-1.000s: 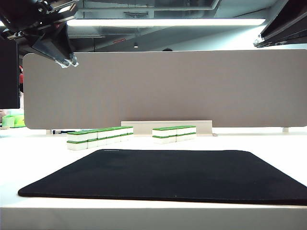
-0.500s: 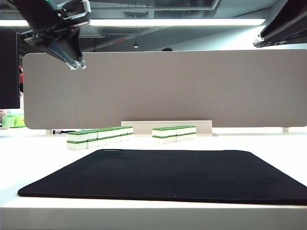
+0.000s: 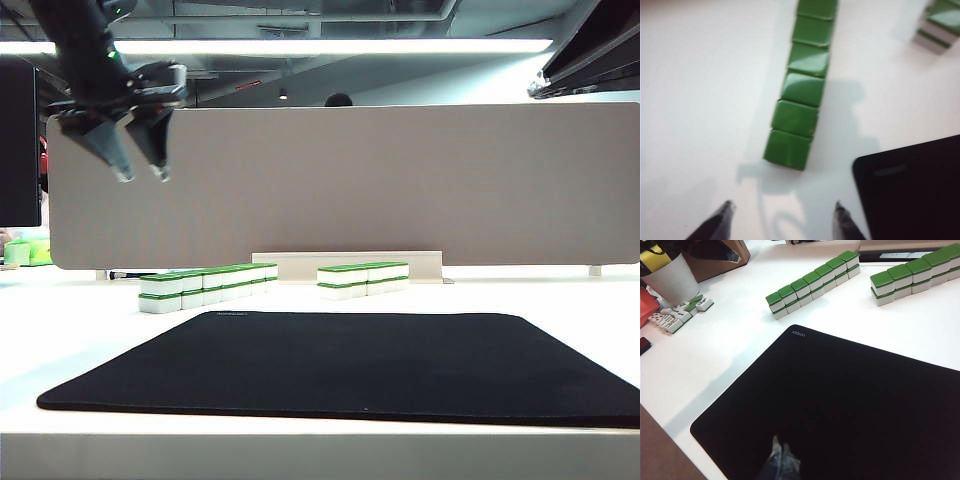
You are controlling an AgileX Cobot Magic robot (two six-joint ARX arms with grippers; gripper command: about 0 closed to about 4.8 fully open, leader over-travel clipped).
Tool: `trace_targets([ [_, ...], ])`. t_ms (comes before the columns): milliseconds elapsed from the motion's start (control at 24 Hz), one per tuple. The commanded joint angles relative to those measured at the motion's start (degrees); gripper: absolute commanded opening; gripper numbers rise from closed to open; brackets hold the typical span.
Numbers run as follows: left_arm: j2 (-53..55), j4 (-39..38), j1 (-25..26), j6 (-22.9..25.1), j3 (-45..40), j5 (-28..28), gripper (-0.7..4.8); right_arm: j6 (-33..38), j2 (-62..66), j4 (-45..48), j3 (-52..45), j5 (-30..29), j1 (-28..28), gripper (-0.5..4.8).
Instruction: Take a mahjong tile from the mahjong wall and then place it on the table close to you.
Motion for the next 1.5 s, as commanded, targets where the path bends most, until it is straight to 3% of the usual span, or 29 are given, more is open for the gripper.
trace_targets([
  [42,2.4,-3.0,1.6,2.0,3.8,0.1,2.49,0.0,-0.2,0.6,0.2,-0.3,0.0,-0.01],
  [250,6.4,-6.1,2.3,4.5,7.5,0.2,3.69,0.0,-0.2,0.6,0.2,-0.3,0.0,-0.01],
  [583,11.8,-7.0,2.3,7.8,8.9,0.3,3.87,0.0,-0.2,0.6,0.2,-0.3,0.0,-0.01],
  [791,14.7,-7.8,2.1,9.5,8.9,0.5,4.76,0.0,-0.2,0.6,0.2,-0.3,0.0,-0.01],
  [1208,17.2,-3.3,-0.5,12.0,8.9,-0.2,4.79,0.0,-0.2,0.6,0.2,-0.3,0.0,-0.01],
  [1499,18.8,0.0,-1.0,13.3,8.9,-3.9,4.79,0.0,-0.2,0.5,0.2,-0.3,0.0,-0.01],
])
